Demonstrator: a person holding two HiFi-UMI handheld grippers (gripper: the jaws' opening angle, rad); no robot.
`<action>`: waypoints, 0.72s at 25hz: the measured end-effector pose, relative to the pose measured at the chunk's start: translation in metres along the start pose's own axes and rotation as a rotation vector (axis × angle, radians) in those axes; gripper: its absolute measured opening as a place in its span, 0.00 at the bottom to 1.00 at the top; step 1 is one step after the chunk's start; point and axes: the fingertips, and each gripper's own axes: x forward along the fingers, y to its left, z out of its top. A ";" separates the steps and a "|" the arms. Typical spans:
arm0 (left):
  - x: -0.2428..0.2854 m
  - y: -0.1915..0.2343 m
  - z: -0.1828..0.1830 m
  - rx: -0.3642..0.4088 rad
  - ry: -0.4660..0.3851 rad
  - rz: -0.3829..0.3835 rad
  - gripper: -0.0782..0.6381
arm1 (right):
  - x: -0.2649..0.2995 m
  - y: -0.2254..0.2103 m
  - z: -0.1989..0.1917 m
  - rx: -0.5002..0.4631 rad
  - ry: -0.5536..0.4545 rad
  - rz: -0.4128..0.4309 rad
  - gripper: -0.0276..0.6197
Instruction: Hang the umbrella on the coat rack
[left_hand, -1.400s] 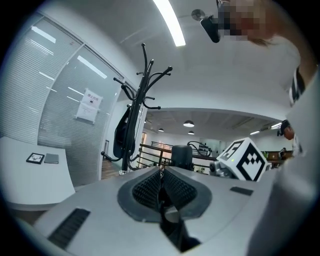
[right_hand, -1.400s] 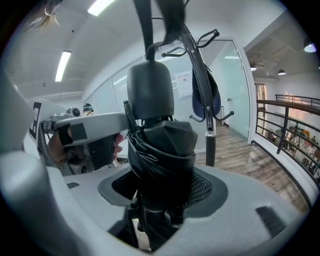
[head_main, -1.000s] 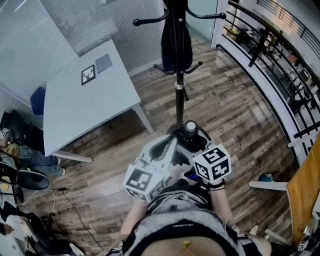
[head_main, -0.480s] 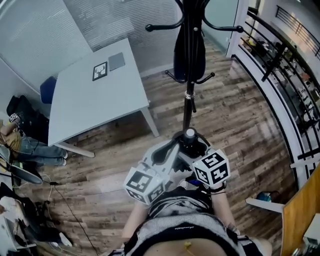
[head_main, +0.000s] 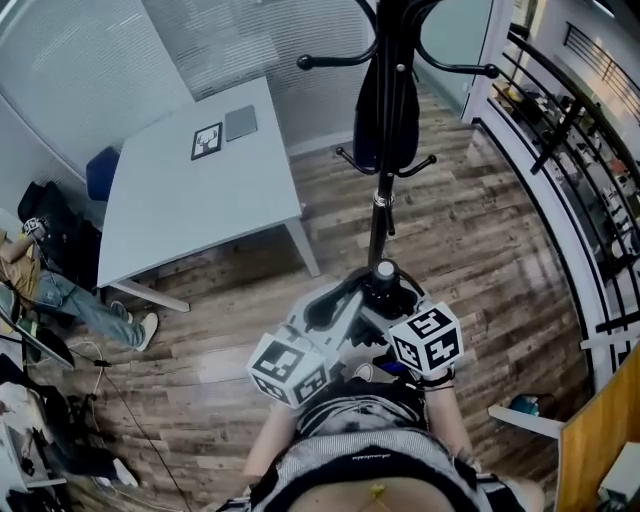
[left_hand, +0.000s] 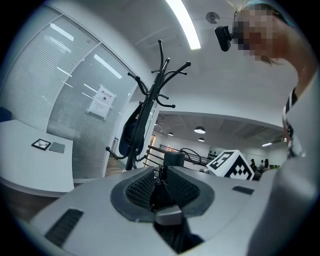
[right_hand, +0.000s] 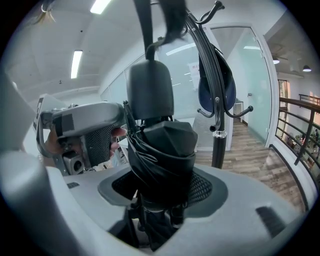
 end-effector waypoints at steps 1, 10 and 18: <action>0.001 0.002 0.000 -0.003 0.001 0.002 0.19 | 0.001 -0.001 0.002 0.000 0.001 -0.001 0.45; 0.015 0.006 0.003 -0.006 0.020 -0.035 0.26 | 0.004 -0.012 0.009 0.025 -0.008 -0.029 0.45; 0.039 0.019 0.012 0.010 0.034 -0.125 0.32 | 0.023 -0.021 0.013 0.074 -0.012 -0.033 0.45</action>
